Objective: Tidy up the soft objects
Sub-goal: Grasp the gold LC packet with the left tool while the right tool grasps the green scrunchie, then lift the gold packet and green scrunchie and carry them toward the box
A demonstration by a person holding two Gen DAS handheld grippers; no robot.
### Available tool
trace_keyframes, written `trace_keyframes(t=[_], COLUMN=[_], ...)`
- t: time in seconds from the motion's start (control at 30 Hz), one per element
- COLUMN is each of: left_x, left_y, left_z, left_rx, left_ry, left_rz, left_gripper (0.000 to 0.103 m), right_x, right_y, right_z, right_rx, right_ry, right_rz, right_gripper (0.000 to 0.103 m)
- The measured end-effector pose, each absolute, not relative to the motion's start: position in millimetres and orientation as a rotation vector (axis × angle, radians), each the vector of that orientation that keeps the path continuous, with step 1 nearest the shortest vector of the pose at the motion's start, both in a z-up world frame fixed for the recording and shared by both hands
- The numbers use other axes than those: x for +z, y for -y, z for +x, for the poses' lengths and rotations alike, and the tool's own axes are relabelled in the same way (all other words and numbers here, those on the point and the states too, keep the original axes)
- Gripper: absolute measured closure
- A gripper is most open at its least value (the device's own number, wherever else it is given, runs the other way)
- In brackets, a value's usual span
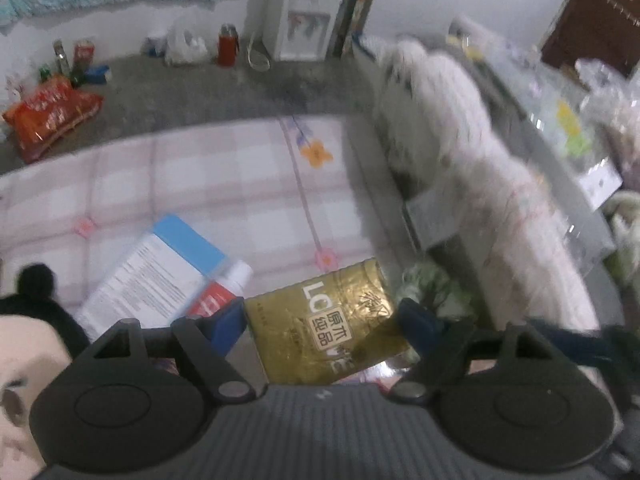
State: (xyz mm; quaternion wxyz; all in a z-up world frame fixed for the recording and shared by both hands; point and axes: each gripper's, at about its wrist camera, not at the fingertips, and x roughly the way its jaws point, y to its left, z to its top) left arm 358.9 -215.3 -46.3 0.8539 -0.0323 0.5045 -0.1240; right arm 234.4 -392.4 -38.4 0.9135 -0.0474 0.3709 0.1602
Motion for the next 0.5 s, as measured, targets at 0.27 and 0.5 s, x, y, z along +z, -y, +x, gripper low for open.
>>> trace_keyframes(t=[0.27,0.5], left_x=[-25.4,-26.0], left_y=[203.8,201.4], left_z=[359.3,356.4], left_rx=[-0.268,-0.287], left_ry=[-0.996,-0.998], left_rz=[-0.077,-0.088], left_gripper=[0.02,0.02], right_x=[-88.0,-106.4], right_y=[383.3,362.9], right_z=[312.1,321.3], right_rx=[0.313,0.255], right_ry=[-1.009,-1.064], right_rz=[-0.159,-0.327], right_gripper=[0.055,0.072])
